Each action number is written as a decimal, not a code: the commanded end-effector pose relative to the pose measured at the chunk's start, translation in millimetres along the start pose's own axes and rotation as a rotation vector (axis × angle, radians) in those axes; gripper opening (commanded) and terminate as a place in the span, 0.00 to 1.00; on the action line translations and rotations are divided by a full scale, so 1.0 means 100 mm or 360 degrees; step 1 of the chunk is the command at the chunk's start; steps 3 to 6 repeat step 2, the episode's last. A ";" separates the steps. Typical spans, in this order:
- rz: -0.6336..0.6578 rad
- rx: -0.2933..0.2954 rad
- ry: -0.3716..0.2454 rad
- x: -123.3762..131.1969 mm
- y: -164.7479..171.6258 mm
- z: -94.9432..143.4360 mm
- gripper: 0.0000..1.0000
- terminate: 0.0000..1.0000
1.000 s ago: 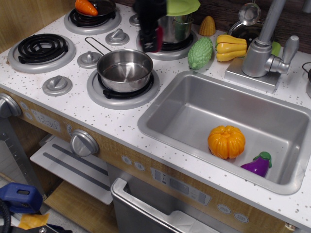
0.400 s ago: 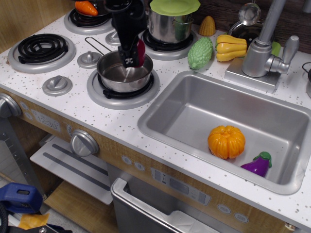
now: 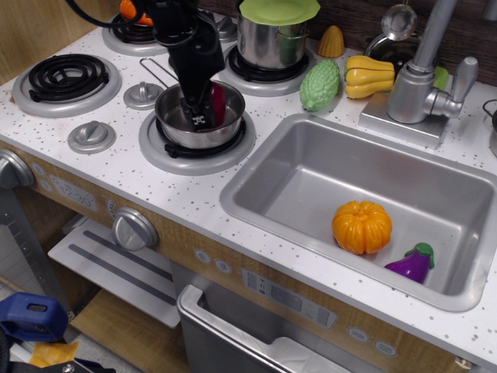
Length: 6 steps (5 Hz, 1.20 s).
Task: Put sweet potato in pan which is on stove
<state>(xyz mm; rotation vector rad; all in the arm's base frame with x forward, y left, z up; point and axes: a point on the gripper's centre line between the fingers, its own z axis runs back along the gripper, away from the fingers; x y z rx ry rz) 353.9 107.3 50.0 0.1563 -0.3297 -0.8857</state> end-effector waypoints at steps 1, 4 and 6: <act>0.0002 0.0067 -0.0051 -0.02 0.15 0.11 1.00 0.00; 0.0002 0.0067 -0.0051 -0.02 0.15 0.11 1.00 1.00; 0.0002 0.0067 -0.0051 -0.02 0.15 0.11 1.00 1.00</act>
